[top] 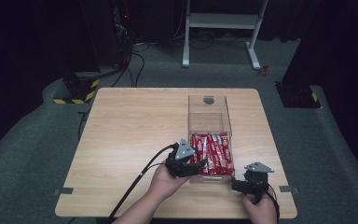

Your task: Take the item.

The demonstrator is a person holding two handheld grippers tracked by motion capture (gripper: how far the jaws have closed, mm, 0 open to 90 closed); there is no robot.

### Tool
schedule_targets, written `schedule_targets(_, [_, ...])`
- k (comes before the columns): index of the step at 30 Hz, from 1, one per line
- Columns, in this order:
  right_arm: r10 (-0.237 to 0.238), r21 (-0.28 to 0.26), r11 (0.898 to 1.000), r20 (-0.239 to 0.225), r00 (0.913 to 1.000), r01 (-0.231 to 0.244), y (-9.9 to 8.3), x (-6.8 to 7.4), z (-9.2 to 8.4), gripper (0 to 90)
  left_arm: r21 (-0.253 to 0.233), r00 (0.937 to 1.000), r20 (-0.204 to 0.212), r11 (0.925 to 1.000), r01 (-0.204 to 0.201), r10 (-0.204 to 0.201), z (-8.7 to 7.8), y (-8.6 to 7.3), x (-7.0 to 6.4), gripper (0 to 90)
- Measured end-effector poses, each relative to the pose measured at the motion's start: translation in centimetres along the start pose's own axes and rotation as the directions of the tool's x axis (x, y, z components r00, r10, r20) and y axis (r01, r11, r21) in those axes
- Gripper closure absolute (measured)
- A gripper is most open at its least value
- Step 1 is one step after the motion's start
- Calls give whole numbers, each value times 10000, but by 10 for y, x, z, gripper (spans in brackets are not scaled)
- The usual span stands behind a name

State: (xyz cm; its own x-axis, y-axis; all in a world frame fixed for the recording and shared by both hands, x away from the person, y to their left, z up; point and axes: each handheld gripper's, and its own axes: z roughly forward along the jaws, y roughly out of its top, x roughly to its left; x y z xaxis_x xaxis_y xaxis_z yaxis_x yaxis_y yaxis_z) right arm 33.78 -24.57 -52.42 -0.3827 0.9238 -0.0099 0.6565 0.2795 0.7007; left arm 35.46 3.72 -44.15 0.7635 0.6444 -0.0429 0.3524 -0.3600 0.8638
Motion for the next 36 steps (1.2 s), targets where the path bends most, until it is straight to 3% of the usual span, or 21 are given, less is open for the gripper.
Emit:
schedule_targets(11, [-11, -7, 10000, -3, 10000, 11, 0, 0, 0, 117, 1, 9994, 55, 9994, 344, -344, 2, -8, 0, 595])
schedule_targets(26, [-37, -22, 10000, -15, 10000, 37, 0, 0, 0, 121, 84, 9977, -166, 9978, 664, -662, 3, -14, -4, 854])
schedule_targets(36, [-49, -29, 10000, -18, 10000, 49, 0, 0, 0, 122, -143, 9953, -75, 9952, 968, -969, -4, -17, -6, 888])
